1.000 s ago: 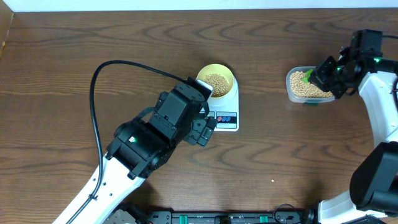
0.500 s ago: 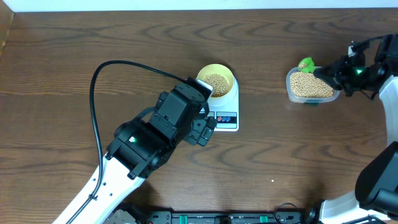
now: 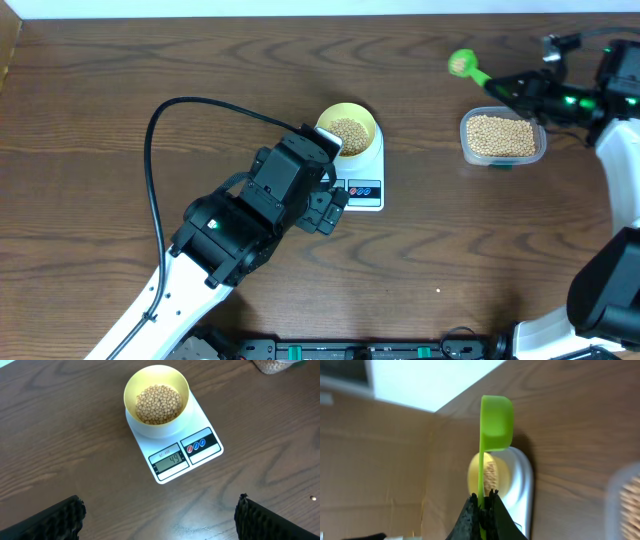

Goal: Scoop item into bowl and weigh 50g on scale
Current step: 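Carry the scoop left over the yellow bowl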

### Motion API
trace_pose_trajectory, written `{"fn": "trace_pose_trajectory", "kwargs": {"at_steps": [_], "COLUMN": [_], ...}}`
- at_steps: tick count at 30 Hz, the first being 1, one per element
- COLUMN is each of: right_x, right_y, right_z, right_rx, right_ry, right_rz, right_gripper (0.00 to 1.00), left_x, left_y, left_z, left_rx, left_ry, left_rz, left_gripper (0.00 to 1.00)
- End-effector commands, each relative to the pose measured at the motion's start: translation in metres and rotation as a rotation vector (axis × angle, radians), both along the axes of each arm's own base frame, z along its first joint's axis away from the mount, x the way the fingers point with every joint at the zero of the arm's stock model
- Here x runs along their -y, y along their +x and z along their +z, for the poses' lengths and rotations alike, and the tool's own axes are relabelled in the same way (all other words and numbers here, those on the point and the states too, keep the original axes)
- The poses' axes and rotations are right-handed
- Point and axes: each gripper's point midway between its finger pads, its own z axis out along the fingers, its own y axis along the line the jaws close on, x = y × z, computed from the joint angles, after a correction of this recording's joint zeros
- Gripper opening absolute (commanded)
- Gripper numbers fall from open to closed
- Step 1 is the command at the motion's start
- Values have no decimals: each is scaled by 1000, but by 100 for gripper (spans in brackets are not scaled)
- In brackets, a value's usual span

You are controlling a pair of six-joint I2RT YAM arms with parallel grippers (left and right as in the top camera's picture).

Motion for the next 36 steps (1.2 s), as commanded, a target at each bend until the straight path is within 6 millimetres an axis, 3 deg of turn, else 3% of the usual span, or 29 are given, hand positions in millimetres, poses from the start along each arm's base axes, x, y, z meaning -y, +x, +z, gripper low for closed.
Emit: {"fn": "trace_pose_trajectory", "kwargs": {"at_steps": [1,8,17,25,36], "right_x": [-37,-95,-155,-174,-175], "right_y": [-3,-1,-14,-13,-30], "right_z": [6,-2,-37,-61,-80], "right_rx": [-3,19,0,38,12], "right_ry": [59,66,1,-177,-286], "right_rz": [89,211,338,322,377], "right_gripper": [1,1,1,1,1], "left_x": [-3,-3,-3,-3,-3], "left_y": [1,1,1,1,1], "left_z": [4,4,4,4,4], "left_rx": [9,9,9,9,9], "left_ry": [-4,-4,-4,-4,-4], "left_rz": [17,17,17,16,17], "left_gripper": [98,98,98,98,98]}}
